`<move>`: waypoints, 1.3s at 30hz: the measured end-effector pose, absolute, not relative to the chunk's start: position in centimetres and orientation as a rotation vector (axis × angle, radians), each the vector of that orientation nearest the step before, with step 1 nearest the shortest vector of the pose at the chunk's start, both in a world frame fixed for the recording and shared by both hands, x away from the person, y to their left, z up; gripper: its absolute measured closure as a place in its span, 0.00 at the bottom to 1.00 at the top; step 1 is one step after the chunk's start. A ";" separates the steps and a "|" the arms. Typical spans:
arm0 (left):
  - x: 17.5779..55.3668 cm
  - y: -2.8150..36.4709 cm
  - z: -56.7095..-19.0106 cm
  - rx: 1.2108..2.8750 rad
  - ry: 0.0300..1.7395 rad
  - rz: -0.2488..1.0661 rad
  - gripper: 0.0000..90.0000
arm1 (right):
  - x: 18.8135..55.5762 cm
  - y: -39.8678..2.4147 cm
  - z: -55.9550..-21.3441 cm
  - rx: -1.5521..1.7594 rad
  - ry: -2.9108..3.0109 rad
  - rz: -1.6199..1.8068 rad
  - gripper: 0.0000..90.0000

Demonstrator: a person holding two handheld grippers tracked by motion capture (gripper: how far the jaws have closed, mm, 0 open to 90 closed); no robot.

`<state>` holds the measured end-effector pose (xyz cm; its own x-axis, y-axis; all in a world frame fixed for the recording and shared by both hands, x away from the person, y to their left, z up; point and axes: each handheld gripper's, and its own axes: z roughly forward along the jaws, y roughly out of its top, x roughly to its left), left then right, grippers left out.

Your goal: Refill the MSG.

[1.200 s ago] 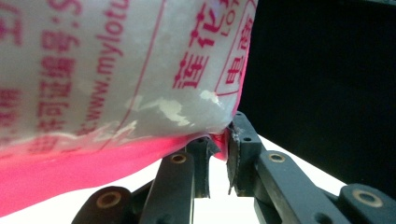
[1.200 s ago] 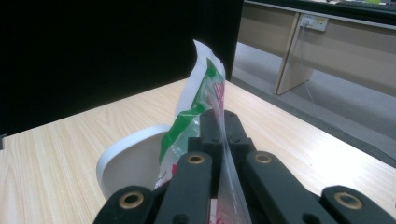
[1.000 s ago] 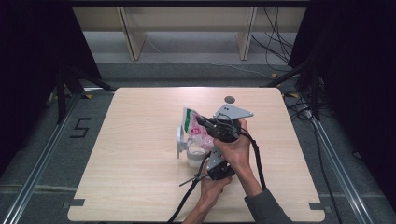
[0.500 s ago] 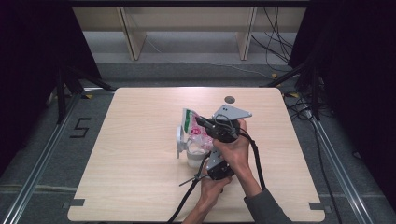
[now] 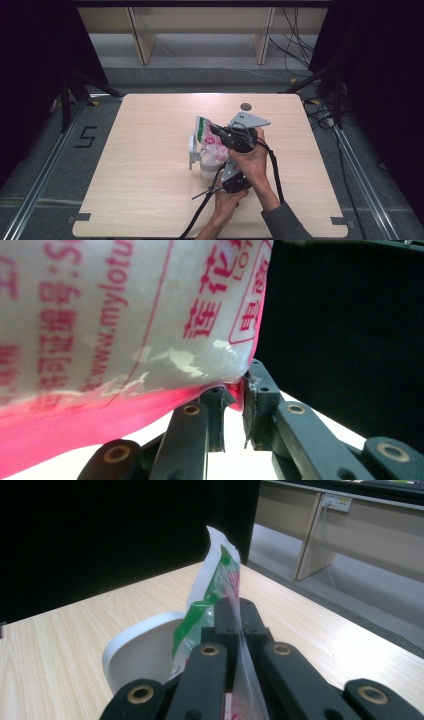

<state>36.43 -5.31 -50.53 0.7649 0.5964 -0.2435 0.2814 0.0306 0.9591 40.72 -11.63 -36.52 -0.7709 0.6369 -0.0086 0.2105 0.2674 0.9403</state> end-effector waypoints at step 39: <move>36.4 -5.4 -50.6 1.555 0.715 0.283 0.89 | 40.9 -11.7 -36.6 0.756 2.158 1.536 1.00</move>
<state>36.42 -5.36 -50.56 0.7713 0.5908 -0.2367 0.2691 0.0343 0.9625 40.87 -11.68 -36.58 -0.7808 0.6248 -0.0009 0.2036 0.2558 0.9450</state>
